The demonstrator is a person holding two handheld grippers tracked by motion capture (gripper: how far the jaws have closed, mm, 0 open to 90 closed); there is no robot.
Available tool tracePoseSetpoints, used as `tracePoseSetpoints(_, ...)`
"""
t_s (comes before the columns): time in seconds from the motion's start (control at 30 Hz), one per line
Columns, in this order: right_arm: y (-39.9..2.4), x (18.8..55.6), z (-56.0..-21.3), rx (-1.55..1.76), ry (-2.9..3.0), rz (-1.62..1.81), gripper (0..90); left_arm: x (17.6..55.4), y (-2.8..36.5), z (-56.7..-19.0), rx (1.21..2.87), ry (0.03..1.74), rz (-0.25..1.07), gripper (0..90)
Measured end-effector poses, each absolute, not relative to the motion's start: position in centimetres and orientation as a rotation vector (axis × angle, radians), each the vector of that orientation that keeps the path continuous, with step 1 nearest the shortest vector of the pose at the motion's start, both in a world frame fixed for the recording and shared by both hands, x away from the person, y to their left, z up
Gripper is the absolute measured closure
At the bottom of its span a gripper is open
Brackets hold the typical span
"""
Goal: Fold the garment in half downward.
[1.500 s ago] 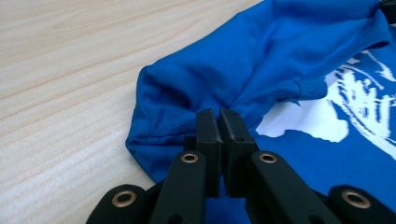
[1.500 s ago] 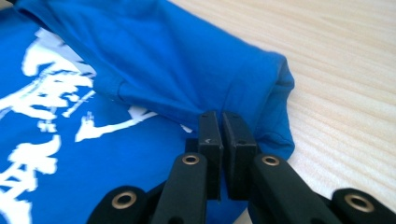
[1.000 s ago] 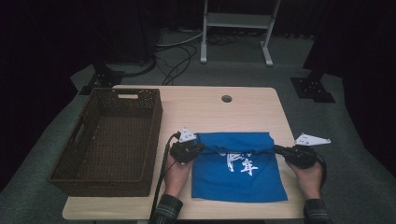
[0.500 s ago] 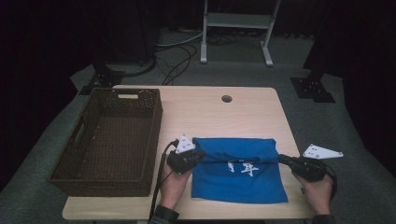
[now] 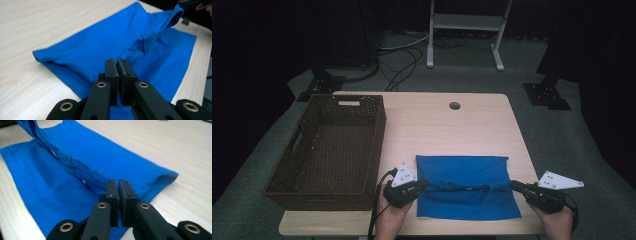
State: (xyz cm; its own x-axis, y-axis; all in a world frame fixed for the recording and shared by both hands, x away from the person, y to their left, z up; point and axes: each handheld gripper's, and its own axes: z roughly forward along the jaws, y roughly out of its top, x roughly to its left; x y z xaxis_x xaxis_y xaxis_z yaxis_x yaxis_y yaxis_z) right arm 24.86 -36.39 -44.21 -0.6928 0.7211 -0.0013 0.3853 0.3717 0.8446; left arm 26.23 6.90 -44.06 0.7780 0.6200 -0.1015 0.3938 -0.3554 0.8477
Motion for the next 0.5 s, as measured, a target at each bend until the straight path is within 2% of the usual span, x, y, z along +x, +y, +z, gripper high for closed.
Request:
tracePoseSetpoints(0.13,-36.3,24.5,-44.8,0.977,2.287,1.228,84.3,25.9,6.9,-44.9,1.99,0.767,0.262,83.5)
tracePoseSetpoints(0.27,-36.7,24.7,-45.0,1.009,2.269,1.269,61.5,26.1,6.9,-44.8,1.982,0.764,0.264,65.9)
tracePoseSetpoints(0.5,-36.8,25.6,-45.5,1.024,2.278,1.344,28.4,27.1,6.9,-44.6,1.963,0.763,0.231,38.8)
